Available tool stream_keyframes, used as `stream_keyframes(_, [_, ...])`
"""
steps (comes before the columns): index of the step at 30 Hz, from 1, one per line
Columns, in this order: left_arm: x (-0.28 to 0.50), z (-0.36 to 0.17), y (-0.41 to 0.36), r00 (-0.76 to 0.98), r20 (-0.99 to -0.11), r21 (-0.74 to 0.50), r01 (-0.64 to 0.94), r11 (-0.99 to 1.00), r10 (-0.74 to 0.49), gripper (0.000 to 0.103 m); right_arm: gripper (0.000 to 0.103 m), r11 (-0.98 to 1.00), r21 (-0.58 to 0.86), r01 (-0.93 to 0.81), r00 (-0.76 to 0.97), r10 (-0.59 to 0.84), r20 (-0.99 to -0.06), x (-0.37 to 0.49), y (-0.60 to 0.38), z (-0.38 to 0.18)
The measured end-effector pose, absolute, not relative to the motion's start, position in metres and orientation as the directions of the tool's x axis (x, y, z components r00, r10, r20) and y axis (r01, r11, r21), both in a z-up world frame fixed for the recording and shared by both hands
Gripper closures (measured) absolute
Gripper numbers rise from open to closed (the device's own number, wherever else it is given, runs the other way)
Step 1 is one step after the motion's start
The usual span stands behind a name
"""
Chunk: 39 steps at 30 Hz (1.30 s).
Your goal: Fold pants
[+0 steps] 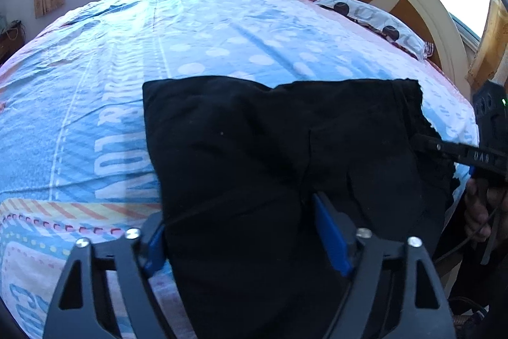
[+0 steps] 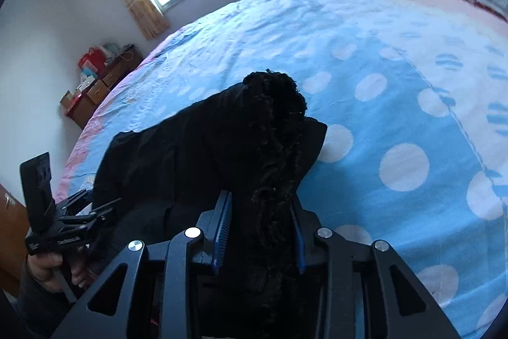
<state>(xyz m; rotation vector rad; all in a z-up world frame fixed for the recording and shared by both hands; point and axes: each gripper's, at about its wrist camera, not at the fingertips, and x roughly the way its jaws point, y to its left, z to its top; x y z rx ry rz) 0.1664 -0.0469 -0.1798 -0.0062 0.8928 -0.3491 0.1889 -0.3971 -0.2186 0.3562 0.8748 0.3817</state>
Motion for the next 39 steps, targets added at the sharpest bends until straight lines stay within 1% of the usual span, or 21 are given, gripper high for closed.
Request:
stream_keyframes(1, [0.164,-0.177,-0.046,0.578,-0.752,-0.165,0.299,0.940,-0.316,0.045,0.070,0.862,0.478,-0.168,0.578,0.479,-0.660,0.190,-0.401,-0.219])
stream_keyframes(2, [0.163,-0.174,-0.044,0.586,-0.745,-0.173,0.294,0.940,-0.320,0.063,0.071,0.861,0.478,-0.172,0.582,0.480,-0.656,0.188,-0.401,-0.216])
stream_keyframes(3, [0.162,-0.173,-0.043,0.592,-0.741,-0.176,0.285,0.942,-0.317,0.070,0.074,0.873,0.453,-0.182,0.591,0.465,-0.659,0.185,-0.398,-0.213])
stream_keyframes(5, [0.161,-0.175,-0.035,0.588,-0.730,-0.223,0.278,0.934,-0.349,0.071,0.076,0.897,0.392,-0.206,0.610,0.431,-0.665,0.178,-0.387,-0.206])
stream_keyframes(6, [0.162,-0.176,-0.034,0.585,-0.727,-0.238,0.276,0.931,-0.359,0.071,0.077,0.898,0.385,-0.211,0.613,0.429,-0.664,0.176,-0.385,-0.205])
stream_keyframes(10, [0.164,-0.178,-0.026,0.579,-0.720,-0.292,0.249,0.924,-0.383,0.067,0.077,0.881,0.434,-0.190,0.590,0.456,-0.667,0.182,-0.393,-0.213])
stream_keyframes(12, [0.163,-0.179,-0.025,0.582,-0.712,-0.298,0.257,0.919,-0.393,0.073,0.077,0.871,0.456,-0.184,0.585,0.469,-0.661,0.182,-0.397,-0.213])
stream_keyframes(15, [0.159,-0.174,-0.023,0.594,-0.694,-0.309,0.267,0.913,-0.408,0.084,0.080,0.900,0.385,-0.206,0.606,0.426,-0.672,0.175,-0.386,-0.204])
stream_keyframes(17, [0.155,-0.167,-0.021,0.607,-0.678,-0.315,0.270,0.910,-0.415,0.086,0.082,0.908,0.349,-0.230,0.628,0.412,-0.660,0.168,-0.379,-0.190])
stream_keyframes(20, [0.145,-0.153,-0.016,0.633,-0.650,-0.307,0.287,0.907,-0.420,0.088,0.084,0.903,0.333,-0.270,0.645,0.427,-0.633,0.163,-0.373,-0.170])
stream_keyframes(23, [0.137,-0.137,-0.002,0.666,-0.620,-0.301,0.287,0.910,-0.415,0.089,0.087,0.899,0.288,-0.330,0.638,0.437,-0.634,0.166,-0.354,-0.146])
stream_keyframes(28, [0.138,-0.116,0.055,0.729,-0.591,-0.285,0.210,0.935,-0.344,0.089,0.088,0.861,0.251,-0.442,0.601,0.492,-0.630,0.200,-0.301,-0.116])
stream_keyframes(33, [0.150,-0.100,0.127,0.781,-0.590,-0.229,0.084,0.970,-0.207,0.088,0.088,0.788,0.238,-0.567,0.531,0.571,-0.626,0.256,-0.217,-0.089])
stream_keyframes(39, [0.170,-0.096,0.201,0.794,-0.607,-0.160,-0.076,0.984,-0.038,0.088,0.089,0.706,0.220,-0.673,0.447,0.625,-0.639,0.307,-0.109,-0.081])
